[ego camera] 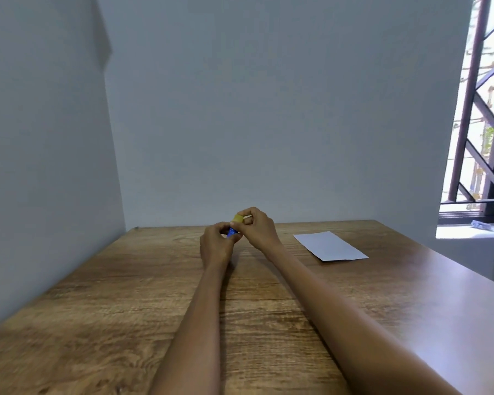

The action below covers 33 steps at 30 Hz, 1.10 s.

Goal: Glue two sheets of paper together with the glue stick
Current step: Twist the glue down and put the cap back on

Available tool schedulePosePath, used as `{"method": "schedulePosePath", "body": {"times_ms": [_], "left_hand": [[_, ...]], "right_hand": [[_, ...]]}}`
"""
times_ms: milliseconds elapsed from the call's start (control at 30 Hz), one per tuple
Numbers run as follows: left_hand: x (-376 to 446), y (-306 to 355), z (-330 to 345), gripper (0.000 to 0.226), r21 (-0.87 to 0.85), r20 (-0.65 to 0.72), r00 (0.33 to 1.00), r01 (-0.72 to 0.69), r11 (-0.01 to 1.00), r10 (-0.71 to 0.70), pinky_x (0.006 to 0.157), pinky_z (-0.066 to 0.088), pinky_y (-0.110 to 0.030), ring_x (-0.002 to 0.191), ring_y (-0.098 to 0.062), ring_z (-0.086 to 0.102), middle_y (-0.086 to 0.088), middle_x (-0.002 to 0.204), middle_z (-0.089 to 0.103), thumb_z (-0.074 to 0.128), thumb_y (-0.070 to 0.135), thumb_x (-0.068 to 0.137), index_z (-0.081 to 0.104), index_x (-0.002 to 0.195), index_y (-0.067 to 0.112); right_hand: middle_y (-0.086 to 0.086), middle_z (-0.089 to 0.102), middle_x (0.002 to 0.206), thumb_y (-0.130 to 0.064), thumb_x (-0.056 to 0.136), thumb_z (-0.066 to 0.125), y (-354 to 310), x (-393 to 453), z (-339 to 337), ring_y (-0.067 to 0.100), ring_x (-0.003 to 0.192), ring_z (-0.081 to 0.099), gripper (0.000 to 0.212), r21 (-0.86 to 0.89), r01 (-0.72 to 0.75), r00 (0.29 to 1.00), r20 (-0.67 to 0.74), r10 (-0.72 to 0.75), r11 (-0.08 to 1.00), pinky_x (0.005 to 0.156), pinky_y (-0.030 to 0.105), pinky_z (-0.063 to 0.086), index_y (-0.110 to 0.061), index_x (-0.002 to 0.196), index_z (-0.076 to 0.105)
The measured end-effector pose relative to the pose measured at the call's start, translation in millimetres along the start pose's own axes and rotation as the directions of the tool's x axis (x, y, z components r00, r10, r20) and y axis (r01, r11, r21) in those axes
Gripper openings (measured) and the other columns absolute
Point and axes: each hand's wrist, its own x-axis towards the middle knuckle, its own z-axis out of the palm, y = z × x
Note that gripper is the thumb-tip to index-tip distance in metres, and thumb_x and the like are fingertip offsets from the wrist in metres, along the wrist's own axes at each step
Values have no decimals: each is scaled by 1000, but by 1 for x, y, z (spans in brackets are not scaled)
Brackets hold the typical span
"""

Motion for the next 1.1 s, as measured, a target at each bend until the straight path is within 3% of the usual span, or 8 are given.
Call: {"method": "schedulePosePath", "body": {"times_ms": [133, 267, 367, 500, 667, 900, 1000, 1100], "left_hand": [[1, 1, 2, 24, -14, 15, 1000, -9, 1000, 10, 75, 42, -26, 96, -21, 63, -6, 100, 69, 68, 19, 83, 69, 105, 11], [2, 6, 6, 26, -259, 134, 991, 57, 964, -22, 85, 52, -36, 98, -25, 64, -13, 104, 67, 50, 10, 94, 59, 119, 5], [0, 13, 6, 27, -366, 237, 971, 101, 925, -12, 73, 50, -22, 85, -16, 60, -10, 99, 61, 38, 8, 99, 53, 122, 6], [-4, 21, 9, 43, -459, 400, 916, 226, 859, -27, 84, 48, -24, 98, -19, 62, -12, 111, 65, 30, 35, 101, 54, 124, 7], [-6, 19, 9, 61, -479, 501, 865, 301, 824, -25, 74, 53, -17, 86, -7, 68, -5, 95, 68, 12, 52, 98, 61, 97, 15], [-6, 15, 11, 59, -397, 550, 835, 294, 869, -32, 57, 54, -12, 66, 3, 69, -2, 91, 65, 10, 49, 99, 60, 91, 18], [-6, 12, 11, 59, -397, 533, 846, 287, 872, -36, 55, 51, -7, 72, 3, 66, 3, 95, 61, 10, 48, 100, 59, 105, 14], [-20, 26, 6, 60, -410, 502, 865, 251, 877, -13, 52, 44, 1, 88, -3, 54, 0, 112, 48, 10, 40, 102, 41, 137, 3]], "right_hand": [[6, 67, 97, -23, 87, 66, 4, -8, 2, 13, 86, 62, 27, 80, 31, 999, -17, -30, 996, 70, 19, 52, -13, 111, 61], [6, 64, 115, -9, 94, 49, 13, -12, -8, 20, 101, 64, 37, 142, 6, 992, 123, -24, 990, 86, 33, 56, -16, 130, 52], [1, 63, 117, -5, 88, 55, 16, -10, -15, 11, 91, 65, 44, 50, 55, 988, 140, -62, 997, 81, 17, 53, -14, 131, 54], [4, 70, 100, -6, 83, 66, 18, -9, -19, -4, 74, 60, 27, -5, 58, 992, 116, -57, 998, 62, 0, 43, -8, 110, 67], [11, 72, 98, -7, 81, 69, 24, -8, -17, 13, 84, 64, 22, -67, 22, 994, 110, -15, 997, 71, 15, 47, -6, 103, 67], [13, 69, 101, -12, 83, 68, 30, -7, -15, 22, 90, 65, 27, -172, -14, 988, 149, 40, 985, 78, 30, 51, -7, 109, 61], [11, 69, 97, -13, 85, 67, 27, -9, -16, 16, 83, 62, 33, -163, -32, 986, 155, 57, 986, 64, 17, 44, -8, 116, 59], [11, 70, 105, -15, 84, 68, 29, -11, -16, 19, 94, 64, 48, -158, -43, 983, 167, 70, 986, 71, 20, 43, -9, 129, 53]]}}
